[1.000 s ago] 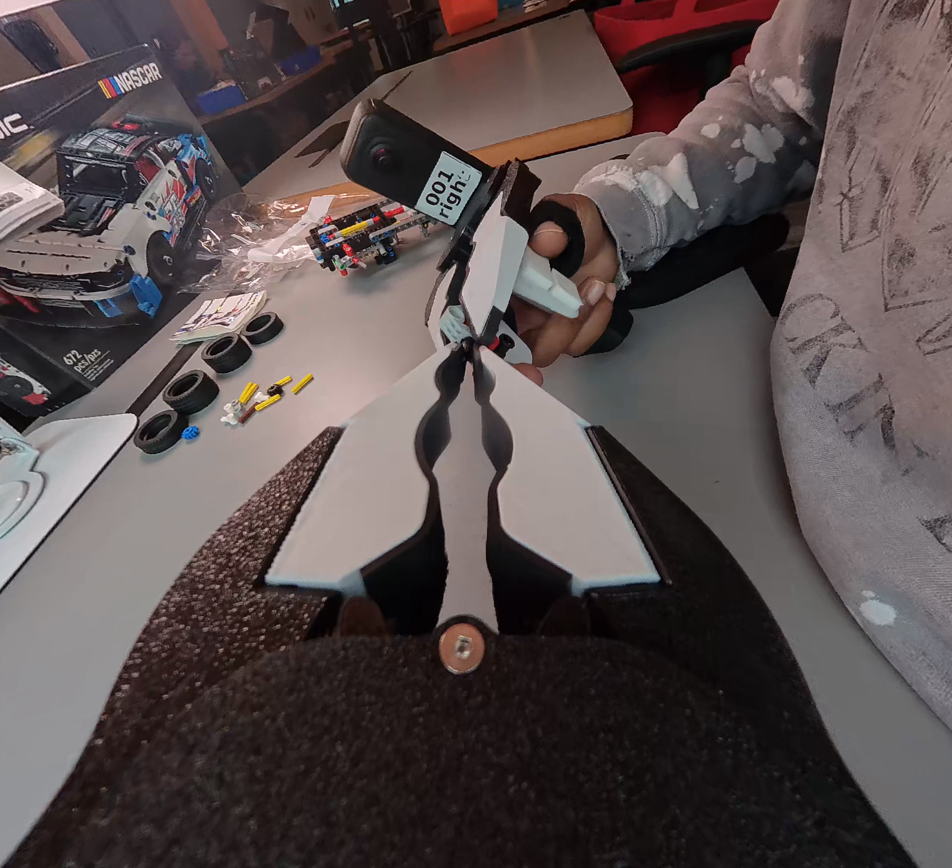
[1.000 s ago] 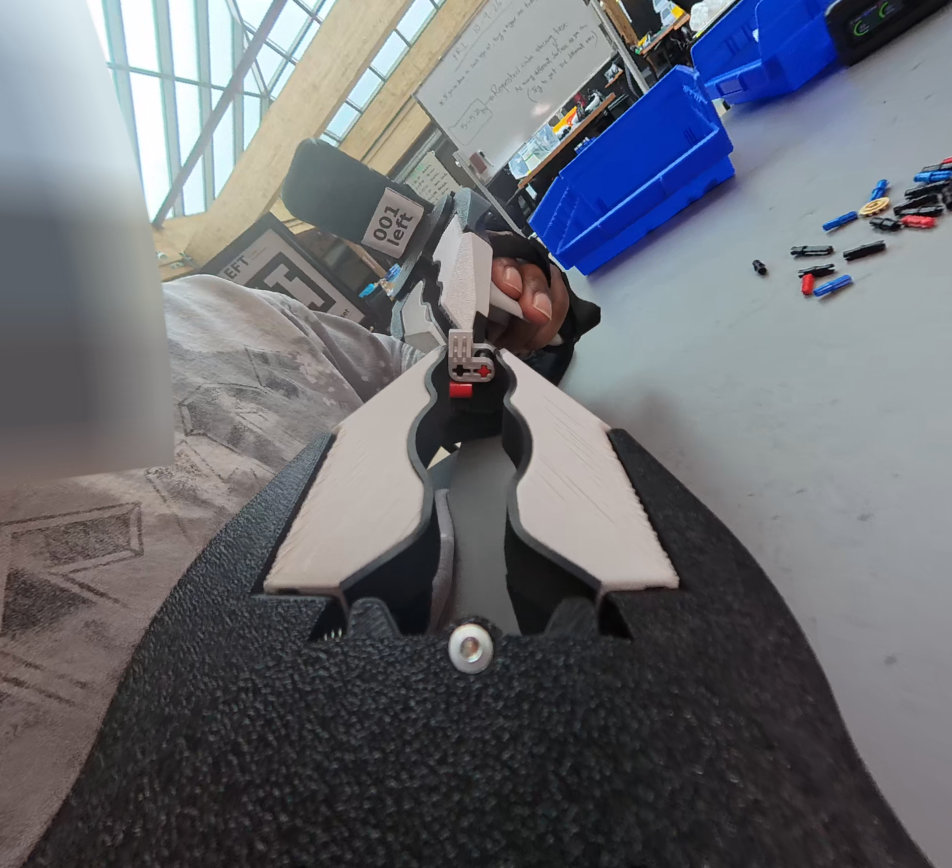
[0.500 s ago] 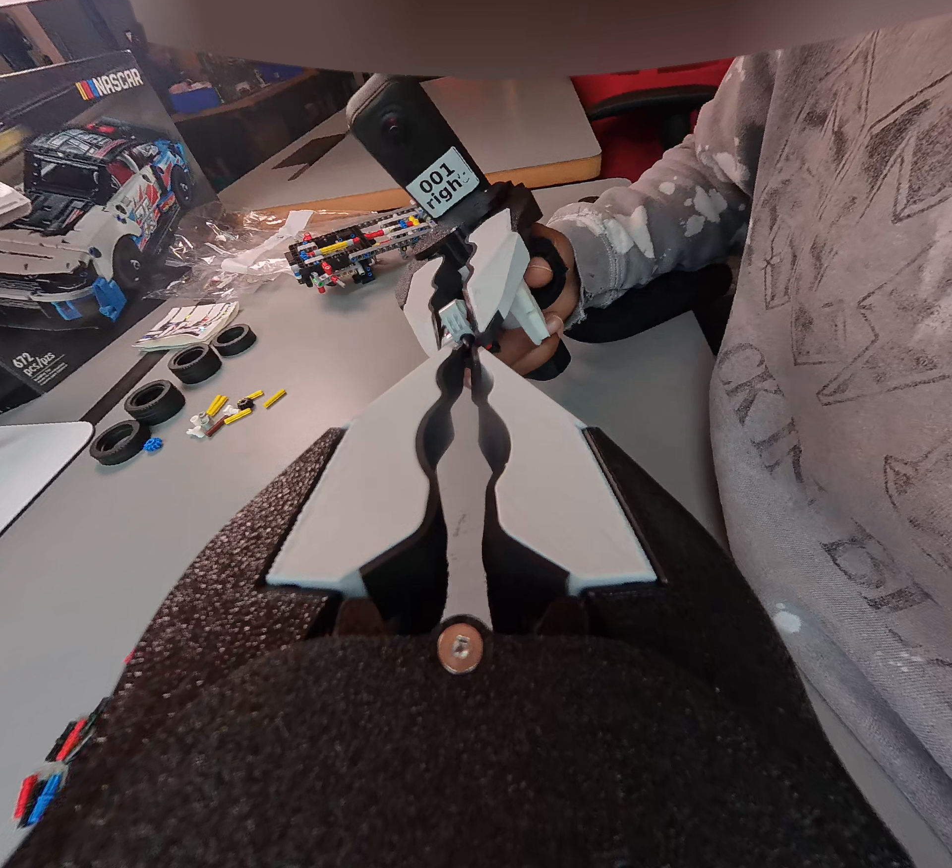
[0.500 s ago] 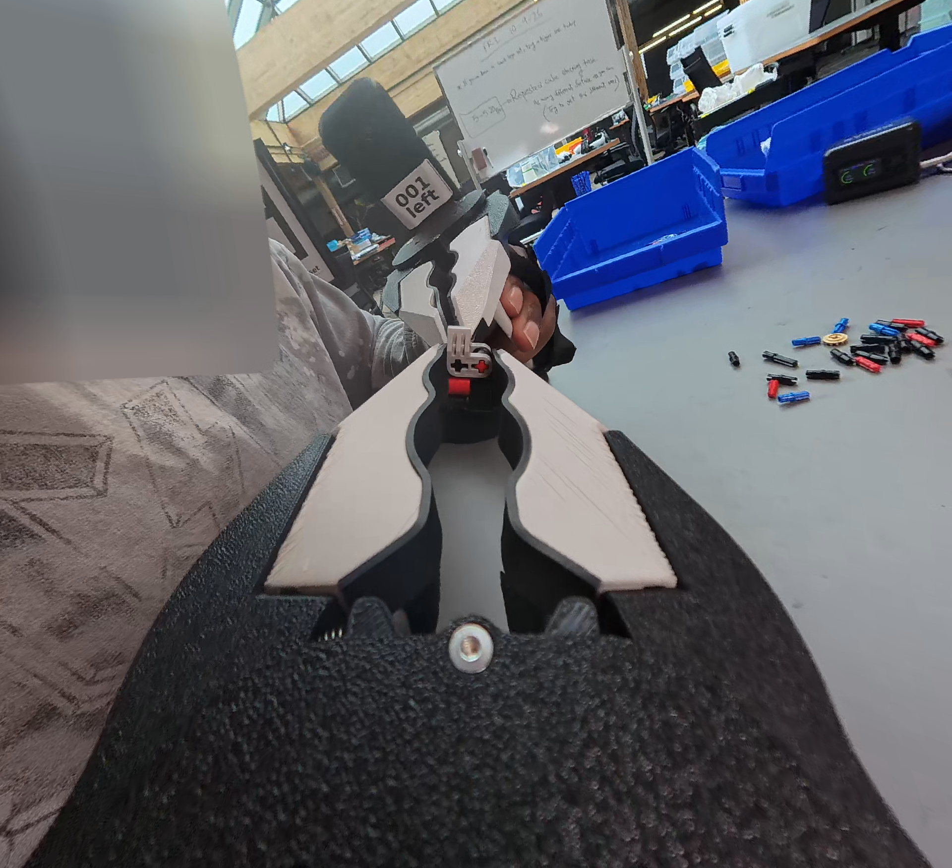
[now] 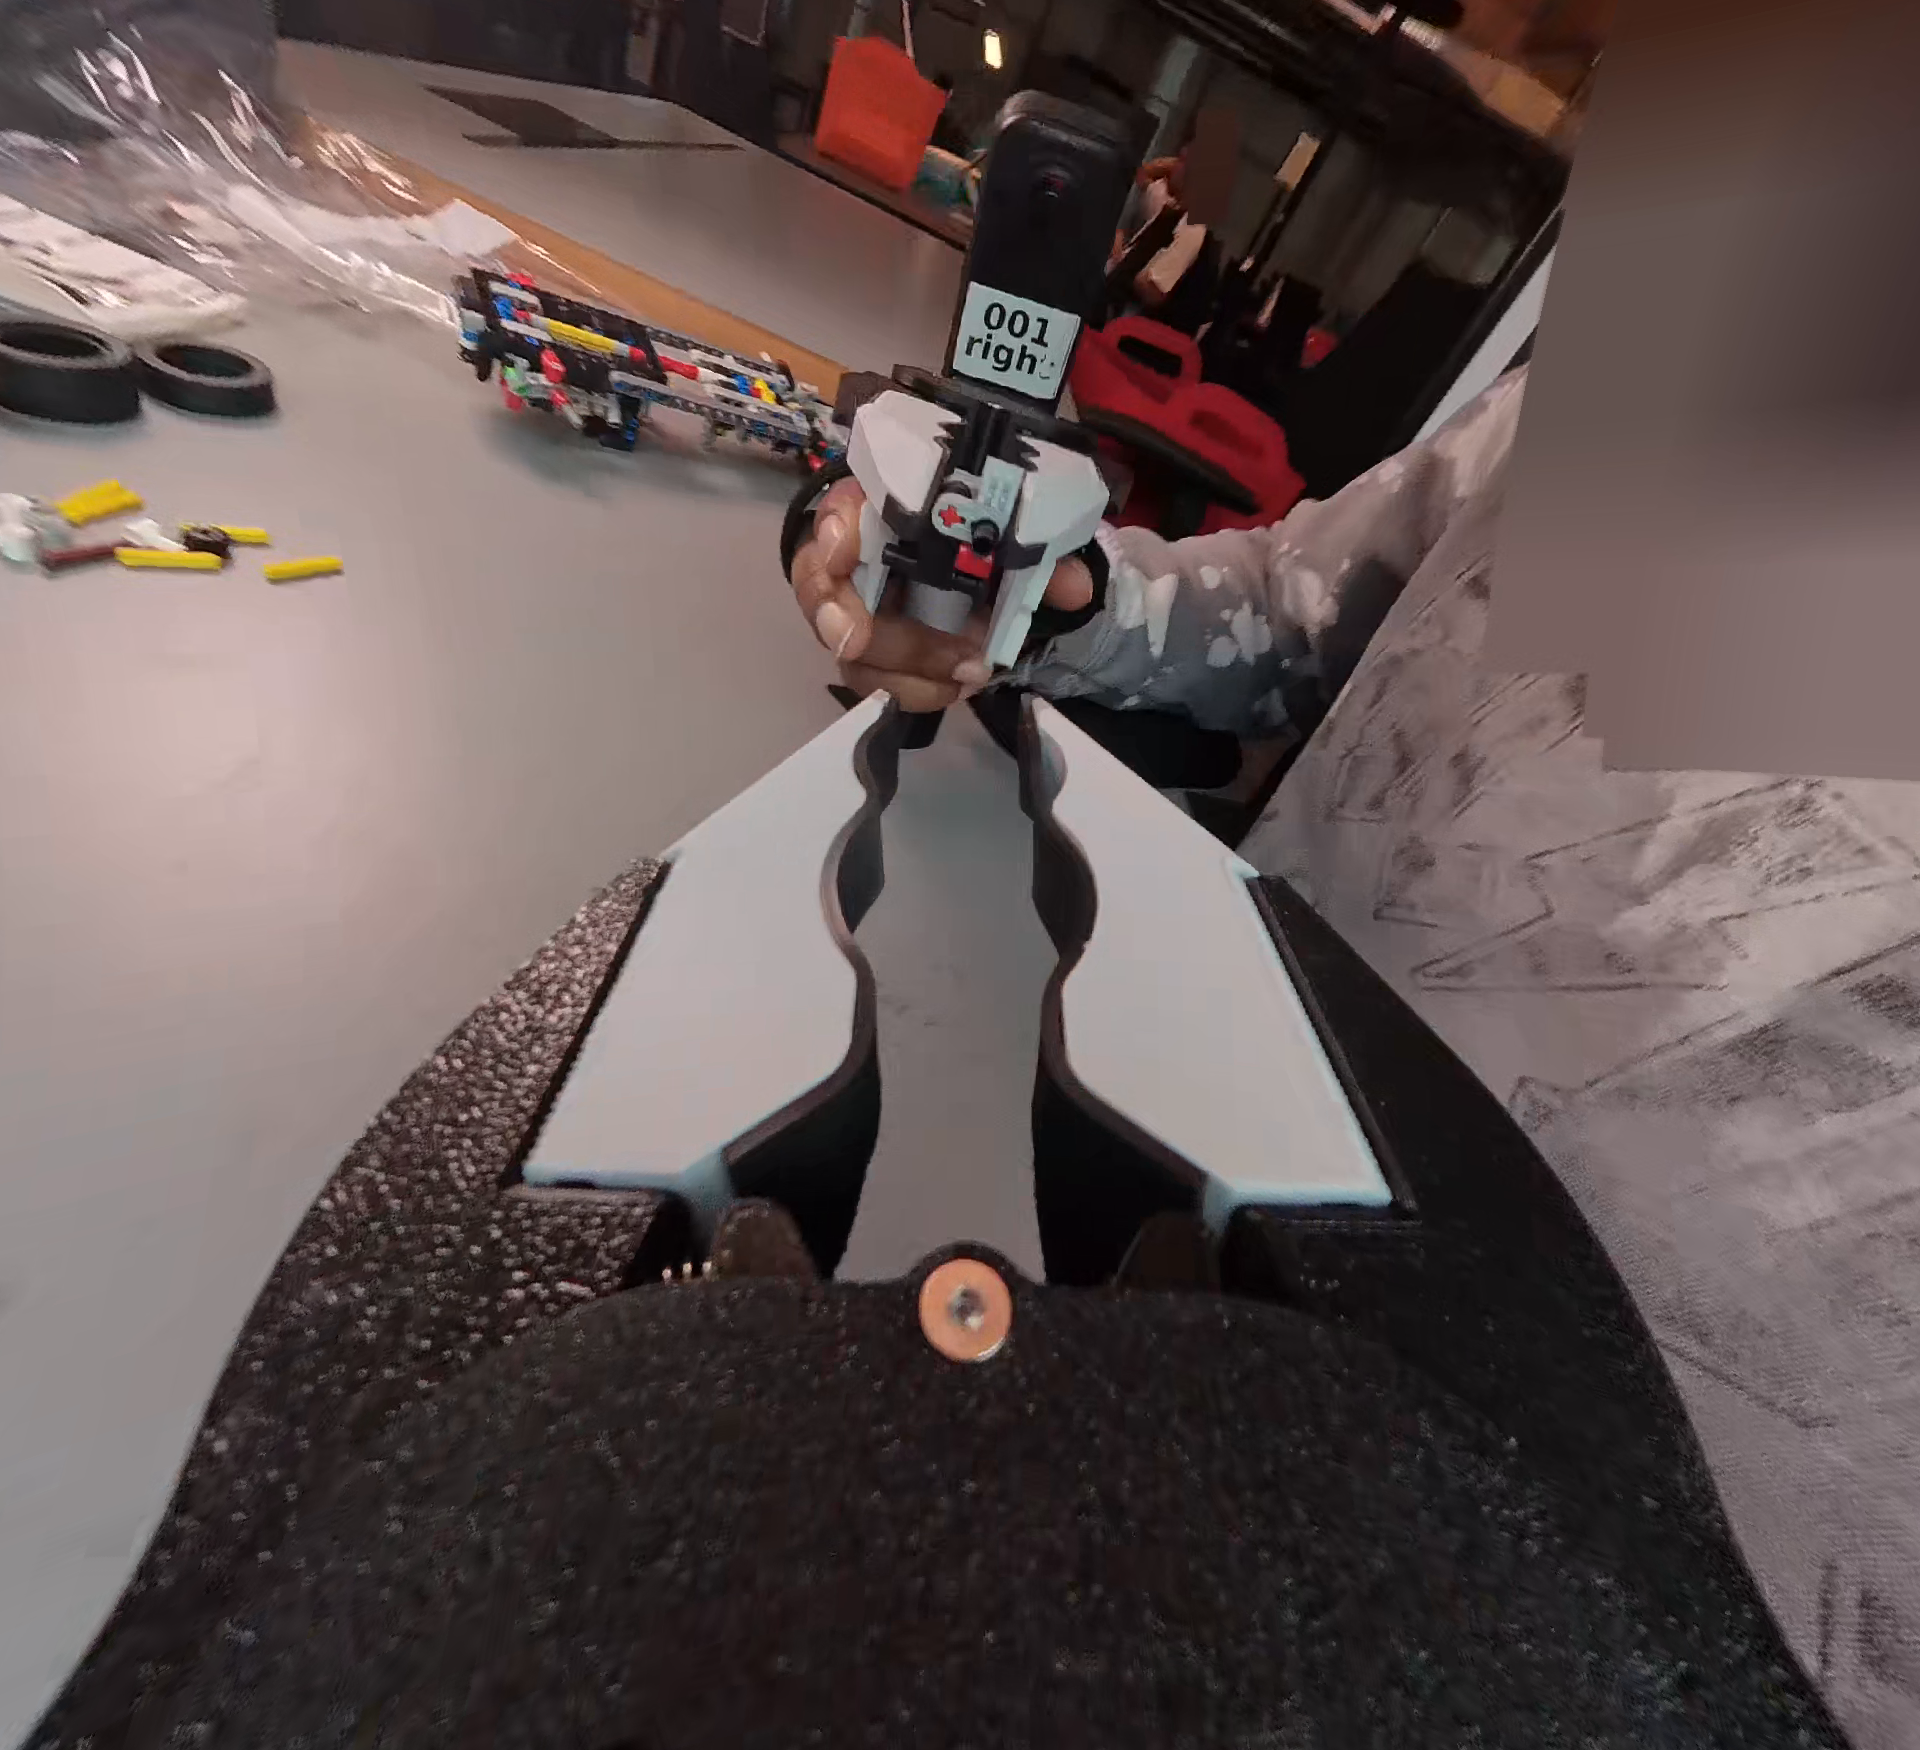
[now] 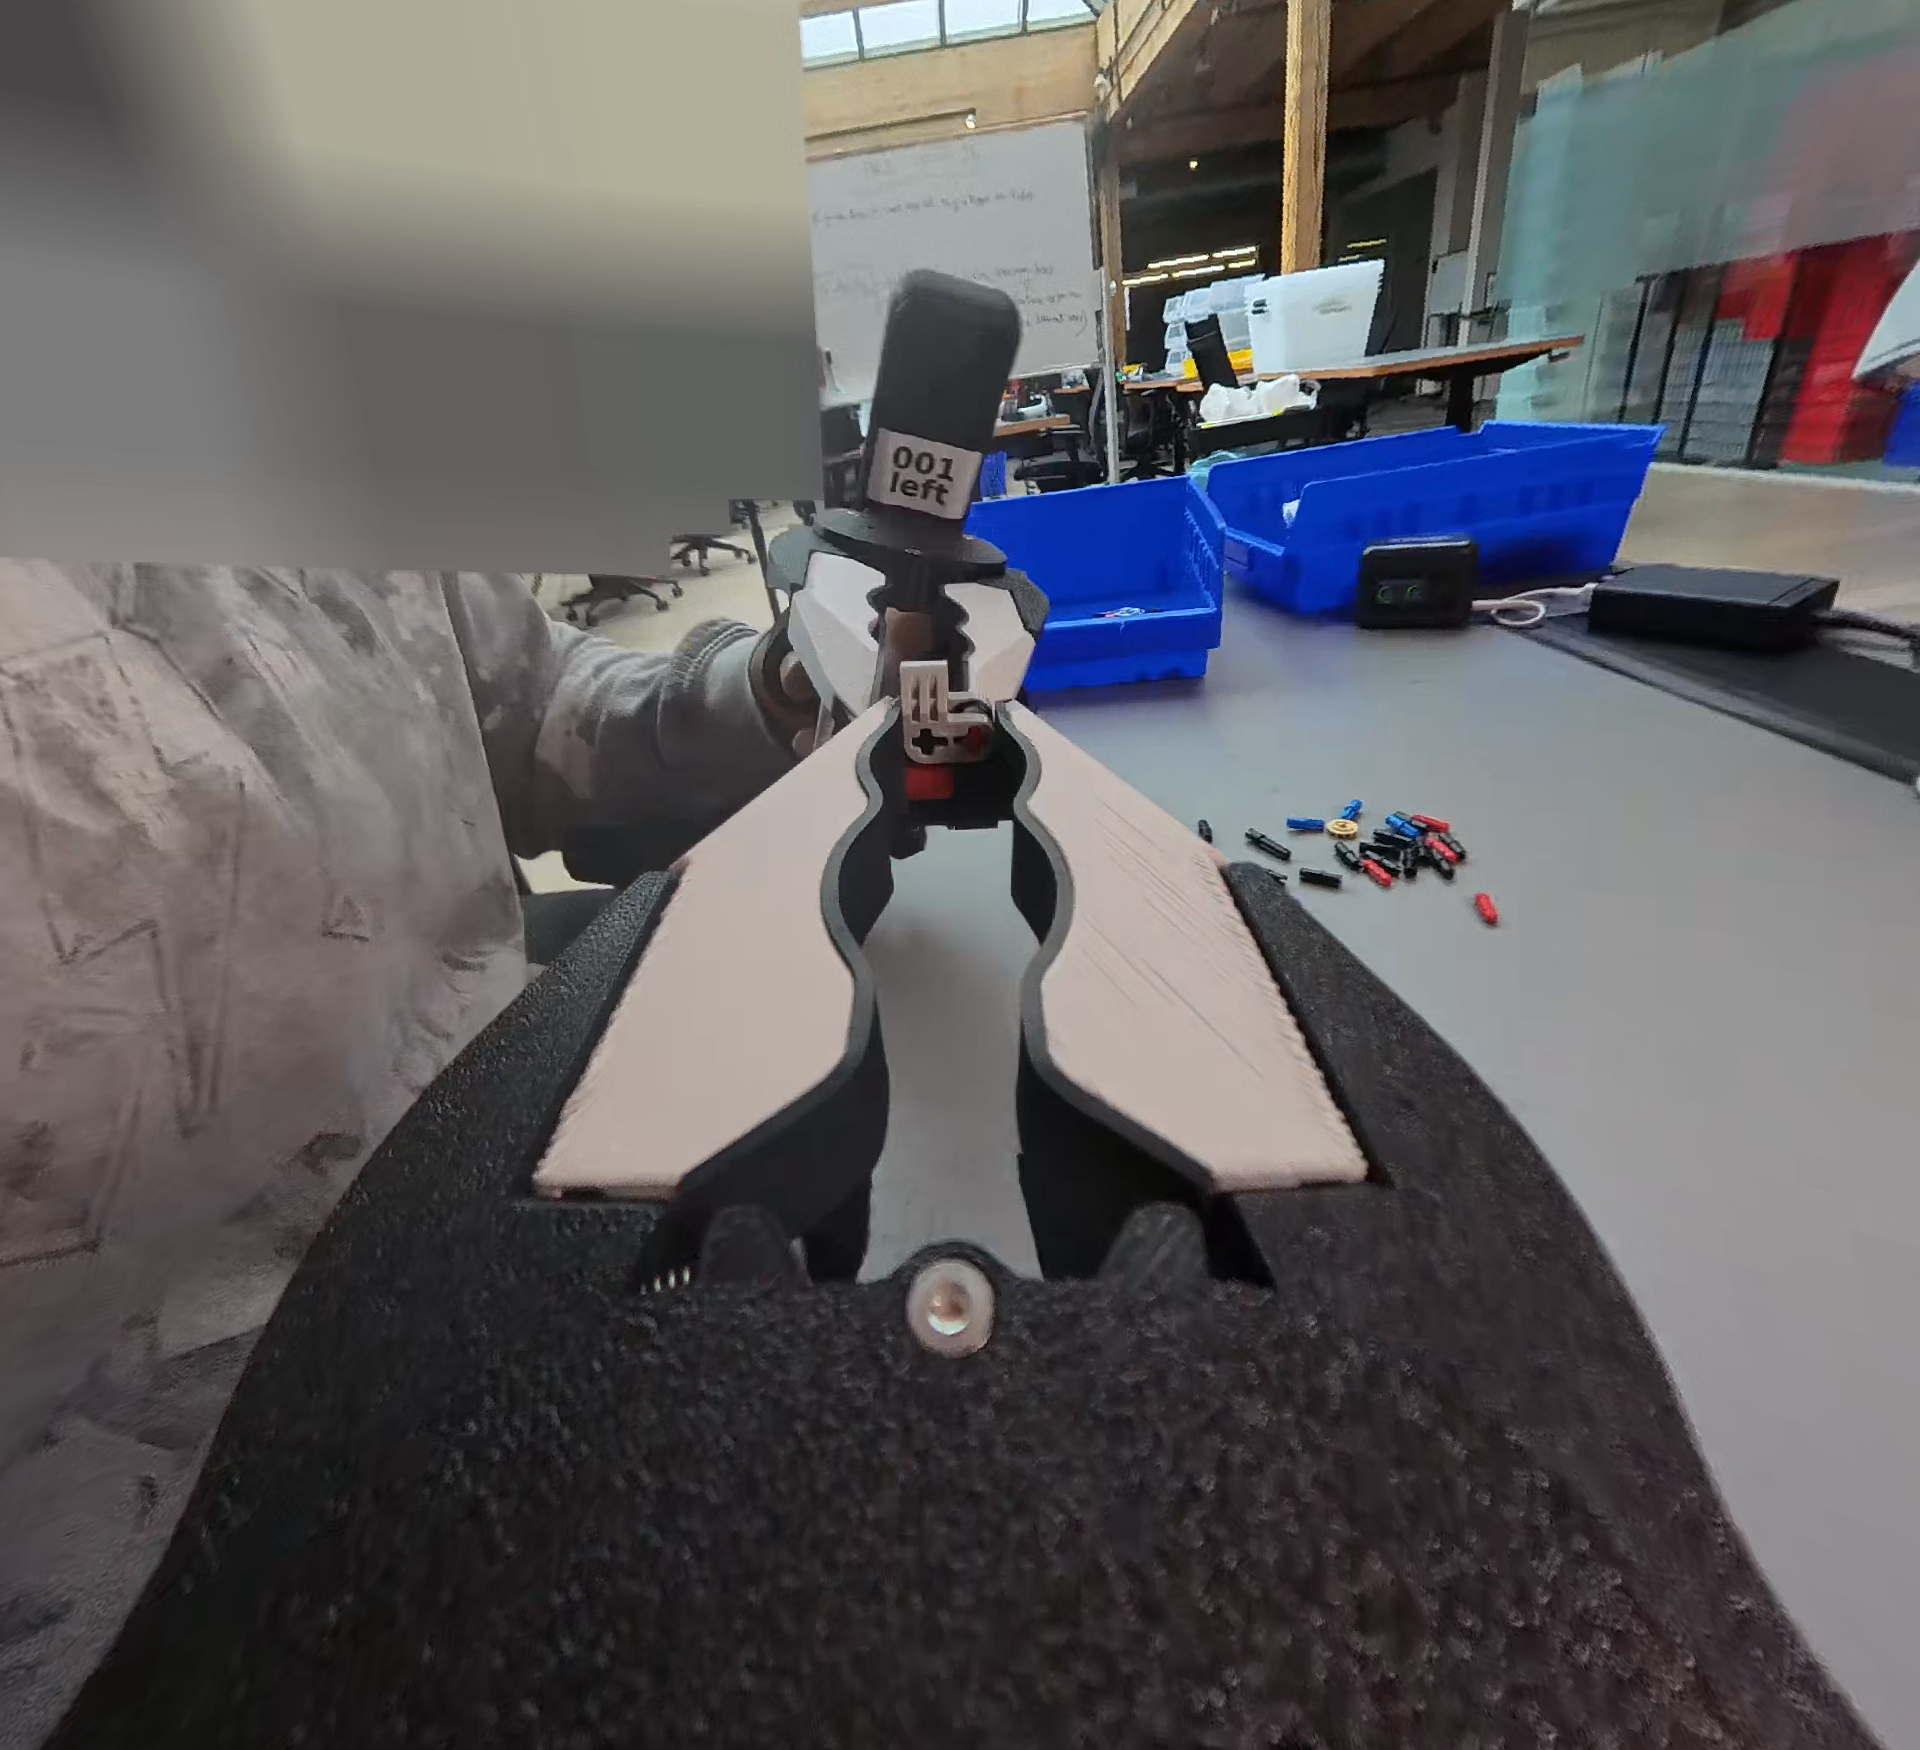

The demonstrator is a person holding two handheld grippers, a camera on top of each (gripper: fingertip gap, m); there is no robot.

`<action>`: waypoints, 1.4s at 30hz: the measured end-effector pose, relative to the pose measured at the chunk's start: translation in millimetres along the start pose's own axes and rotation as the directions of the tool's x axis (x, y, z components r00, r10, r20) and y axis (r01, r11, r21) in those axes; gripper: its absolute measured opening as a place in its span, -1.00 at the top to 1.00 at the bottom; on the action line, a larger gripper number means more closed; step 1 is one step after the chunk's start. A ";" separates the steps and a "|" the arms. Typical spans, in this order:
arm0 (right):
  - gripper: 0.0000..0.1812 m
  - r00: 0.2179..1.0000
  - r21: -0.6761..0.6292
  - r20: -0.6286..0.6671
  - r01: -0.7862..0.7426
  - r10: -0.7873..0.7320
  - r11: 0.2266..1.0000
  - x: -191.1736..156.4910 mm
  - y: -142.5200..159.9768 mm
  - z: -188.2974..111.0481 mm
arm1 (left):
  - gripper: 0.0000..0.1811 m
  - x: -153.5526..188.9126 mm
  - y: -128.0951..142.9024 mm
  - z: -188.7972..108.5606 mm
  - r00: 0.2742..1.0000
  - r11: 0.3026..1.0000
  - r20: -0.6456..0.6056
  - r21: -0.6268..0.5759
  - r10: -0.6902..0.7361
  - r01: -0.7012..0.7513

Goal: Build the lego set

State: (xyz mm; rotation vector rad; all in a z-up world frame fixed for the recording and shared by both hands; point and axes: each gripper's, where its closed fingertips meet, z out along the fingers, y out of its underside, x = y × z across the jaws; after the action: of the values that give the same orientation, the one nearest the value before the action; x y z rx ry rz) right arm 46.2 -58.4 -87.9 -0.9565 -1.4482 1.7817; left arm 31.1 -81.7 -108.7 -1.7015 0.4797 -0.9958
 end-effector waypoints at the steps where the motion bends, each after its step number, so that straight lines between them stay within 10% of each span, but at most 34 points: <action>1: 0.83 0.998 -0.020 -0.011 0.069 -0.070 0.997 -5.0 3.5 2.3 | 0.73 2.4 1.2 5.1 0.995 0.996 -0.050 0.013 -0.084 0.085; 9: 0.83 0.758 -0.232 -0.092 0.614 -0.646 0.754 -15.0 18.0 10.0 | 0.56 24.1 5.6 30.8 0.856 0.907 -0.326 -0.012 -0.401 0.421; 15: 0.83 0.577 -0.326 -0.075 0.757 -0.814 0.567 -15.0 25.7 10.7 | 0.67 17.4 11.8 33.5 0.865 0.908 -0.298 -0.011 -0.403 0.419; 22: 0.50 0.903 -0.223 -0.047 0.406 -0.426 0.886 -19.2 22.1 1.8 | 0.67 5.0 10.8 20.4 0.997 0.999 -0.069 0.019 0.031 -0.030; 29: 0.62 0.994 -0.130 -0.087 -0.084 0.073 0.988 2.7 18.0 -1.4 | 0.67 -16.6 21.8 18.7 0.868 0.887 0.190 -0.169 0.458 -0.431; 38: 0.93 0.989 -0.234 -0.148 -0.006 -0.029 0.972 7.8 41.7 8.3 | 0.65 -24.5 36.9 23.6 0.653 0.686 0.229 -0.366 0.722 -0.629; 42: 0.94 0.989 -0.165 -0.114 0.075 -0.095 0.983 3.8 31.0 5.3 | 0.61 -12.1 28.1 21.4 0.839 0.855 0.180 -0.186 0.514 -0.484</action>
State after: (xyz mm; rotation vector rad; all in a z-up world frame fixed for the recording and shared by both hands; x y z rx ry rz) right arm 38.6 -63.7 -118.2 -1.0488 -1.5480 1.5370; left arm 45.7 -70.6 -141.1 -1.6551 0.8059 -0.3901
